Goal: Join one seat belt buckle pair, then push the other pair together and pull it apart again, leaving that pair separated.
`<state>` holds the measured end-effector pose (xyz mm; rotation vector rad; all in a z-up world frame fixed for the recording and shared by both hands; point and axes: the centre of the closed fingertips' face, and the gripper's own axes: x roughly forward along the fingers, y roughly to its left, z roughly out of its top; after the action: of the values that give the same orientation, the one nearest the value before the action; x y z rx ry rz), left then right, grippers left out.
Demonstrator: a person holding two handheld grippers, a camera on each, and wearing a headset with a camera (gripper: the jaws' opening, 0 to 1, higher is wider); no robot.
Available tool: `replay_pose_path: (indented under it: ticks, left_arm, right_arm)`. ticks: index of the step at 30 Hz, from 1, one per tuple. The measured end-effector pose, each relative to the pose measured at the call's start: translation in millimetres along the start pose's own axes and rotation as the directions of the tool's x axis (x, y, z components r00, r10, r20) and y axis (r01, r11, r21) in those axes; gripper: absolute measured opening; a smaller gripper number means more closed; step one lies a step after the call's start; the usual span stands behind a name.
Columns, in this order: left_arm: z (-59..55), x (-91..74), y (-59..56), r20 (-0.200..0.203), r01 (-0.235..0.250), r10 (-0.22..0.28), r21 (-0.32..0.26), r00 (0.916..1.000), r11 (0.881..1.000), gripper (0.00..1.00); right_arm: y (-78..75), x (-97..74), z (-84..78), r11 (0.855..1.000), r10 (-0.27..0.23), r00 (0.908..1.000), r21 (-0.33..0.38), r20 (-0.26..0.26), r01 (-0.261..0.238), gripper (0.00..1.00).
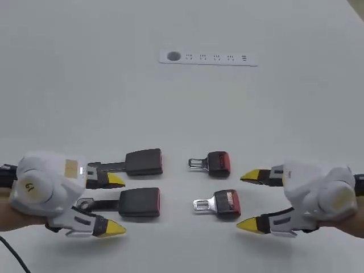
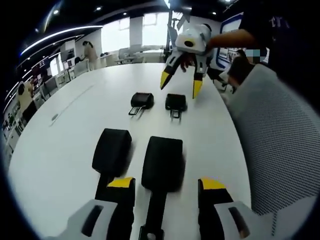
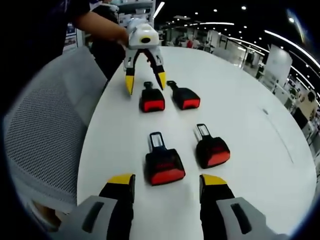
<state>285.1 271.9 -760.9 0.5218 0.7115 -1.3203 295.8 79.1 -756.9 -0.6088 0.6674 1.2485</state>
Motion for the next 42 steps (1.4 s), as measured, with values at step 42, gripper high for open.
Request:
replay_pose_path:
  ticks: [42]
  left_arm:
    - [-3.2,18.4,7.9,-0.063,0.079,-0.073,0.091,0.9953,0.993,0.33]
  right_arm:
    - [2.8,24.9,-6.6,0.996,0.076,0.9958,-0.040,-0.051,-0.078,0.32]
